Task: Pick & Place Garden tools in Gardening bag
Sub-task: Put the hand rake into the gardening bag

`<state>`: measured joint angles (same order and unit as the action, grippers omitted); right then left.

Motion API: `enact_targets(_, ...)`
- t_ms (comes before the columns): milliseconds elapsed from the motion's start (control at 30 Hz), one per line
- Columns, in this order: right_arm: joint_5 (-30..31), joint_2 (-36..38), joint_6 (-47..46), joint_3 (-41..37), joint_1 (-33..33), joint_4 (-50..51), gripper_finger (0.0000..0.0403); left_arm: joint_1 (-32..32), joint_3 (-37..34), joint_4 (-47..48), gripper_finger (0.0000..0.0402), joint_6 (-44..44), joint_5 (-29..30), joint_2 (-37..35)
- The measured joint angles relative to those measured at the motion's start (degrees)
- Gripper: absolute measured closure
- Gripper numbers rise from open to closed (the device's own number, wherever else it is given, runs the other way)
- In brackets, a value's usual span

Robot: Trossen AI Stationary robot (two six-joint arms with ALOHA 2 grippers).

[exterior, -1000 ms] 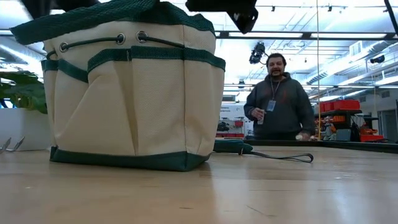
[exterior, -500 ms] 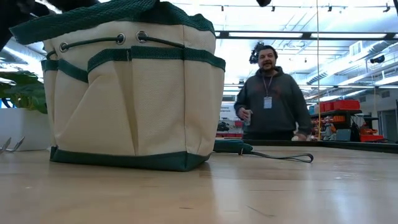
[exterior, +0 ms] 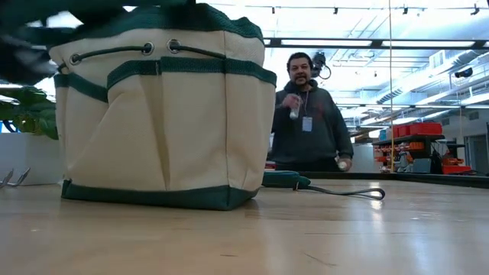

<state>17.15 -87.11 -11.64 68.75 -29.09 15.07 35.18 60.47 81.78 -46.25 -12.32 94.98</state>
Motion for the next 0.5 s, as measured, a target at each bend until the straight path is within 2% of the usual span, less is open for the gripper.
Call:
enact_targets(100,0.0,0.0,0.3,0.0,-0.2,0.0,0.0353,0.3,-4.2,-0.5,0.0346,-1.0,-1.5,-0.1)
enact_targets(200,-0.1,0.0,0.2,0.0,-0.2,0.1,0.0353,0.4,-6.8,-5.3,0.0346,-1.1,-2.1,-1.0)
enact_targets(300,0.0,0.0,0.1,0.0,-0.3,0.1,0.0353,0.3,-7.6,-9.5,0.0346,-1.1,-2.2,-0.9)
enact_targets(500,0.0,0.0,-1.1,0.0,-0.3,0.1,0.0353,0.4,-7.6,-9.2,0.0339,-0.4,0.0,-0.9)
